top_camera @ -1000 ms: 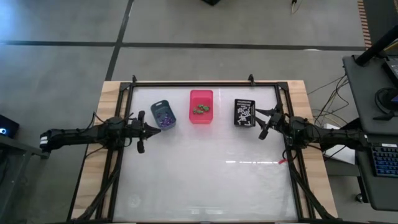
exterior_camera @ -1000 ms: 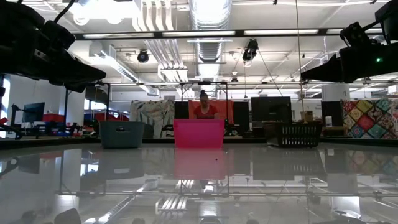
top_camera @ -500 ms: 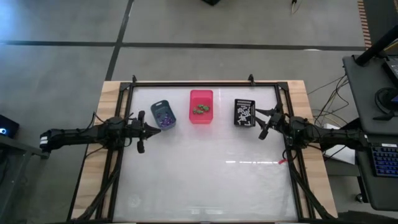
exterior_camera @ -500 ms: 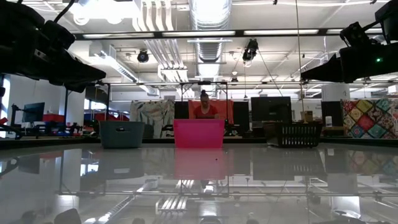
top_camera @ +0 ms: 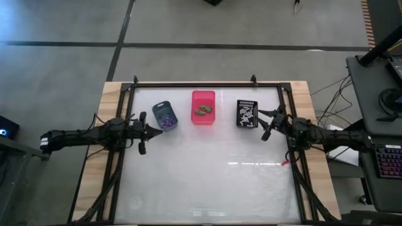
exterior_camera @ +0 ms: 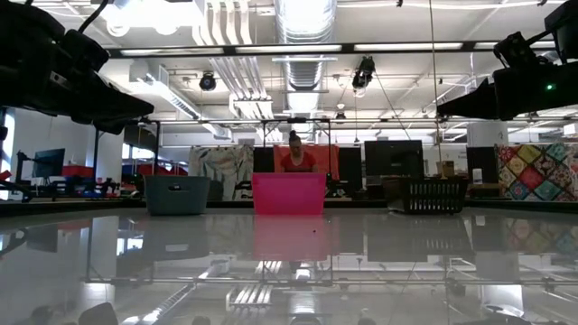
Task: Sort Halloween decoration
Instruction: Return to Home Position
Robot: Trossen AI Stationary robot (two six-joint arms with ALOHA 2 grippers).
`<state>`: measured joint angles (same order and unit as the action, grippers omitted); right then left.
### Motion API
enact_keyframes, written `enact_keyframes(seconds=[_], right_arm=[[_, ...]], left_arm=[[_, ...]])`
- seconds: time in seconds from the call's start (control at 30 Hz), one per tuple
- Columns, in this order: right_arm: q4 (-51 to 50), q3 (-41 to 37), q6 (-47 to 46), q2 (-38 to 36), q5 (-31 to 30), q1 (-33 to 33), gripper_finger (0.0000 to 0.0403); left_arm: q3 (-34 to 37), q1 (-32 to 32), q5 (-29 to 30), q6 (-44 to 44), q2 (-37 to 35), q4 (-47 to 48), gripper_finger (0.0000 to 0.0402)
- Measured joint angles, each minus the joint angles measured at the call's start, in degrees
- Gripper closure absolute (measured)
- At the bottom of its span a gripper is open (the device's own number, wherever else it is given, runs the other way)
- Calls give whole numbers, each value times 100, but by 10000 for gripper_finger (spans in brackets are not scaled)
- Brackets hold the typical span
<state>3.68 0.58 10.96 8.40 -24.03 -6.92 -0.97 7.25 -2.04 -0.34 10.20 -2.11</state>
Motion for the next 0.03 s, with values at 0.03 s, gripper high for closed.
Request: enact_keyframes(seconds=[0.03], right_arm=[[0,0,4,0,0,0,250]], left_arm=[[0,0,0,-1,0,2,402]])
